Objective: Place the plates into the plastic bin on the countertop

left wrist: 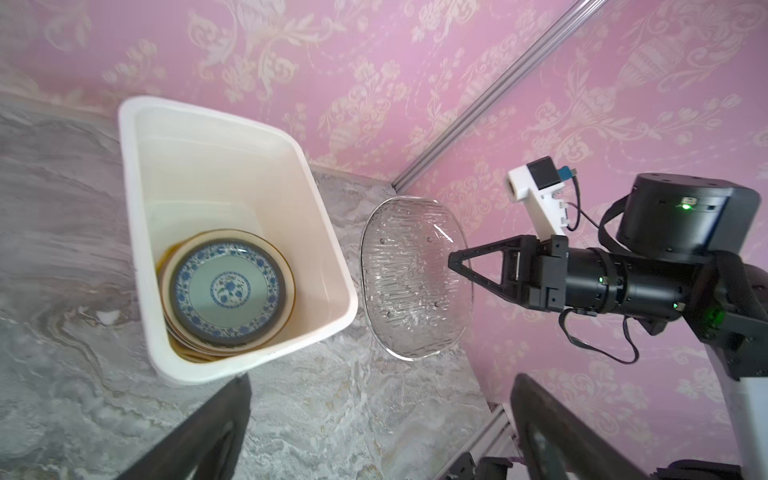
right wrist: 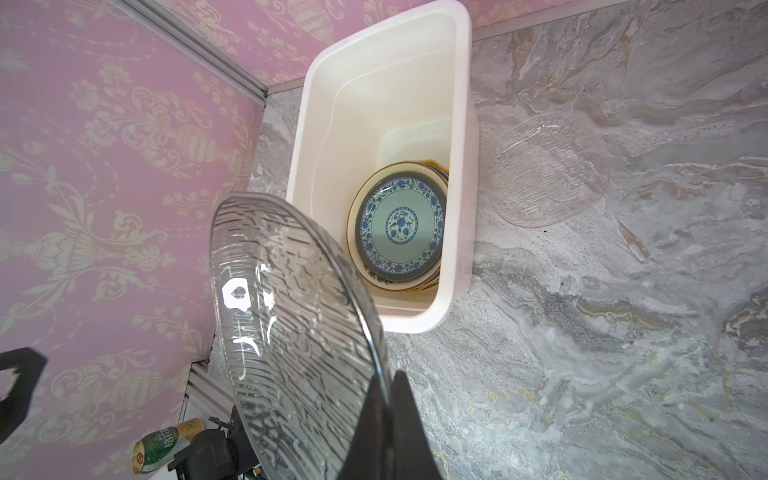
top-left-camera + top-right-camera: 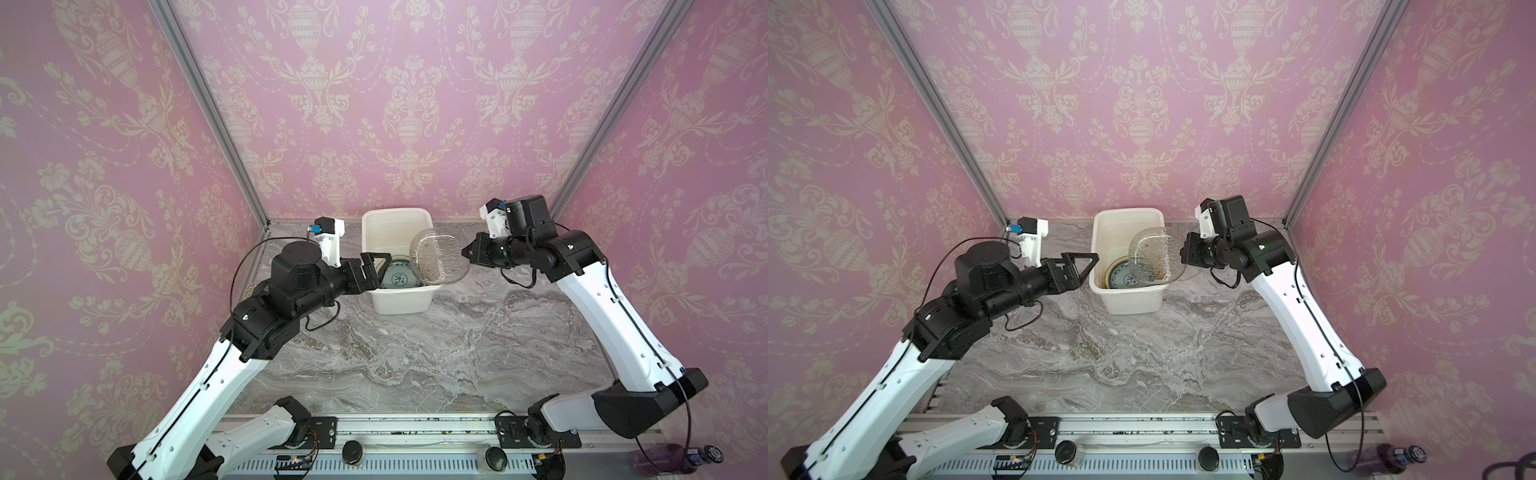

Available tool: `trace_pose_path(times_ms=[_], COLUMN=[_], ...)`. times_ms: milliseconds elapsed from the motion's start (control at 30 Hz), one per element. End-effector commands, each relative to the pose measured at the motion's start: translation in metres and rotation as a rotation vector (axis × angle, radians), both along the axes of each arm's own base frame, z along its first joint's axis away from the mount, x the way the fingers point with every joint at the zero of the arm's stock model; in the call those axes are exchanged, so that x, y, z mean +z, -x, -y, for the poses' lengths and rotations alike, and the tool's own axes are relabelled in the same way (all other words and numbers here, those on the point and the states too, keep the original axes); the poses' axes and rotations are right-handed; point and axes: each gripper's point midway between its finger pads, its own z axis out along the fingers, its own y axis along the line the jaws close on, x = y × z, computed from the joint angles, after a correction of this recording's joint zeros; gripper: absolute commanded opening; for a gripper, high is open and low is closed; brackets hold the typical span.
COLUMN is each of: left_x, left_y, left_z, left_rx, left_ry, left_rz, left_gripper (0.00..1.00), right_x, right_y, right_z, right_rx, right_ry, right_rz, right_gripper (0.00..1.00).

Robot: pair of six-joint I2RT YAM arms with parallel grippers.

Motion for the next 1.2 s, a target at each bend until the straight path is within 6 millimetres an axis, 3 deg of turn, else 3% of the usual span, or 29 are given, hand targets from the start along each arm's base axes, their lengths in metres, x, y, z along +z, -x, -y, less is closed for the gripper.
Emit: trace_pose_path(times_ms=[0, 233, 467, 933, 1167], left_x=[-0.002, -0.008, -0.03, -0.05, -0.057], left_y=[-0.012, -0.024, -0.035, -0.075, -0.082], left_z=[-0.031, -0.042, -0.045, -0.022, -0.024], left_rx=[0.123, 0.188, 0.216, 0.149, 0.154], left_ry=[-0.164, -0.211, -0.25, -0.25, -0.239], left_rz=[0.091, 0.088, 0.012, -0.082, -0.113], left_gripper=[0.99, 0.99, 0.99, 0.99, 0.99], right_x=[-0.006, -0.032, -0.069, -0.145, -0.162], right_y=[-0.013, -0.05, -0.088, -0.102, -0.111], right_z=[-0.006, -0.039, -0.06, -0.092, -0.095], right_rx=[-0.033, -0.006, 0.011, 0.07, 0.057], right_ry=[0.047, 0.166, 0.297, 0.392, 0.411], right_rz=[-0.049, -0.128, -0.184, -0.244, -0.245], right_gripper=[0.0, 0.0, 0.0, 0.0, 0.0])
